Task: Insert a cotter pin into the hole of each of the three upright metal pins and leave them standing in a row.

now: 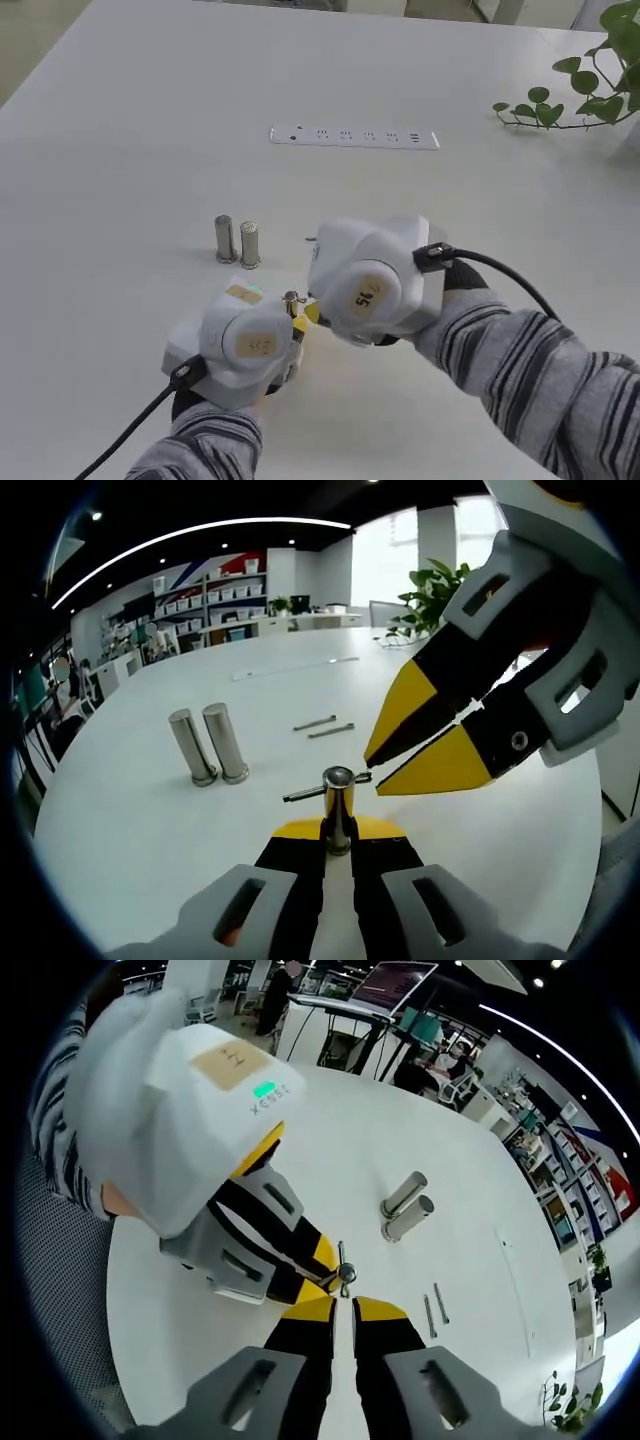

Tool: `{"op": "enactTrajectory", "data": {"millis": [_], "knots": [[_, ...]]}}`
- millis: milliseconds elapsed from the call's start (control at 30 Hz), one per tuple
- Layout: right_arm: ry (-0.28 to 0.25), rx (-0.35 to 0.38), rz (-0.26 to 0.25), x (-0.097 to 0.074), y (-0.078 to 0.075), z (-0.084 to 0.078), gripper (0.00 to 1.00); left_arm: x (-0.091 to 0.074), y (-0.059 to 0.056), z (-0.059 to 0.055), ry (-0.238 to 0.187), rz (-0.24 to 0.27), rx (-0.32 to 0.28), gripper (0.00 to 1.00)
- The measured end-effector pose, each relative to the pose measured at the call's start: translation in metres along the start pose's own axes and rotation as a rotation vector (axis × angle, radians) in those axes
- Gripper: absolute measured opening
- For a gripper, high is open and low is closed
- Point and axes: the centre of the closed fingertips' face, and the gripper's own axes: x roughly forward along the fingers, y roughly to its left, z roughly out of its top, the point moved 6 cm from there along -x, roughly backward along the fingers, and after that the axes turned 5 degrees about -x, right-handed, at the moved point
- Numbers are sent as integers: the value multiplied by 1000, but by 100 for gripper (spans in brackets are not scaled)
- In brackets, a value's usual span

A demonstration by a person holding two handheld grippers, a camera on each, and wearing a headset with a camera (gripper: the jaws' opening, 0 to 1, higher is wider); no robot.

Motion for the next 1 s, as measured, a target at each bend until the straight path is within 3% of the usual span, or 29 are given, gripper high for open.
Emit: {"op": "enactTrajectory", "data": {"millis": [400, 567, 833, 900, 933, 1000], "knots": [[-1, 5, -4, 1, 0, 3, 0, 0, 0, 0, 2, 7, 0, 5], [9, 59, -19, -1, -2, -4, 4, 0, 1, 0, 4, 0, 22, 5], [13, 313, -77, -13, -6, -28, 18, 0, 4, 1, 6, -9, 36, 5], [1, 346, -82, -15, -6, -32, 21, 0, 8, 2, 3, -7, 31, 5], [-39, 406, -77, -17, -6, -34, 22, 0, 10, 6, -15, -15, 10, 5], [-56, 465, -82, -18, -6, -37, 27, -1, 14, 11, -19, -12, 27, 5]]}}
